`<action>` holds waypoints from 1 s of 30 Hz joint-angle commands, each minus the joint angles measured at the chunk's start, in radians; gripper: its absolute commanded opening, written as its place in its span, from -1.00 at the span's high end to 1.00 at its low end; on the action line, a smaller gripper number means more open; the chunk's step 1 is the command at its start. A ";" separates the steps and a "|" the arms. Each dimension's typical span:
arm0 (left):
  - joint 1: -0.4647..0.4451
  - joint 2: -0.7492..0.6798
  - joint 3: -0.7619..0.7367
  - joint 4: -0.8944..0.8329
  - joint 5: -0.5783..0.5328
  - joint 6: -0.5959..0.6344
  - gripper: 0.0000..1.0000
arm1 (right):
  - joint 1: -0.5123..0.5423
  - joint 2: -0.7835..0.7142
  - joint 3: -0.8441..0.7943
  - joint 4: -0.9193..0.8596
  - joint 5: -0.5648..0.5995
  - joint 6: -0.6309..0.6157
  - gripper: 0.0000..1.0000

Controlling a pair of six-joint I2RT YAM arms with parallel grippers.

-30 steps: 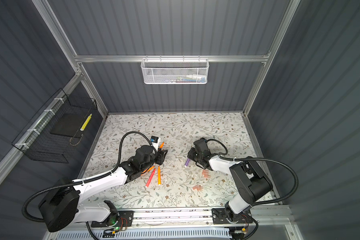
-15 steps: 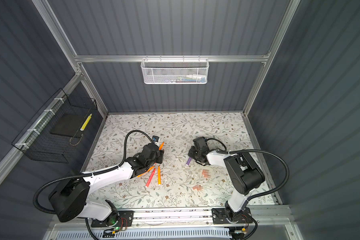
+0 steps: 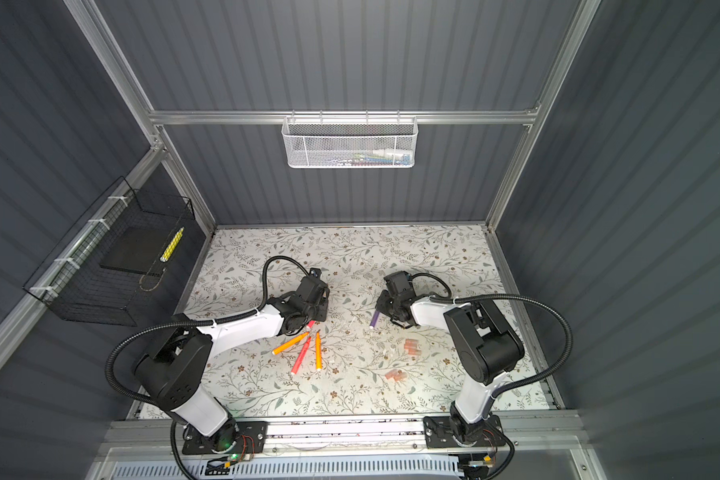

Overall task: Insert the pens into the pen caps
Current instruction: 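Lower the capped purple marker onto the table and open the right gripper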

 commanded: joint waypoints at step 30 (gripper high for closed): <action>0.023 -0.050 -0.037 -0.113 0.074 0.044 0.19 | 0.314 -0.904 0.064 -0.318 -0.083 0.024 -0.96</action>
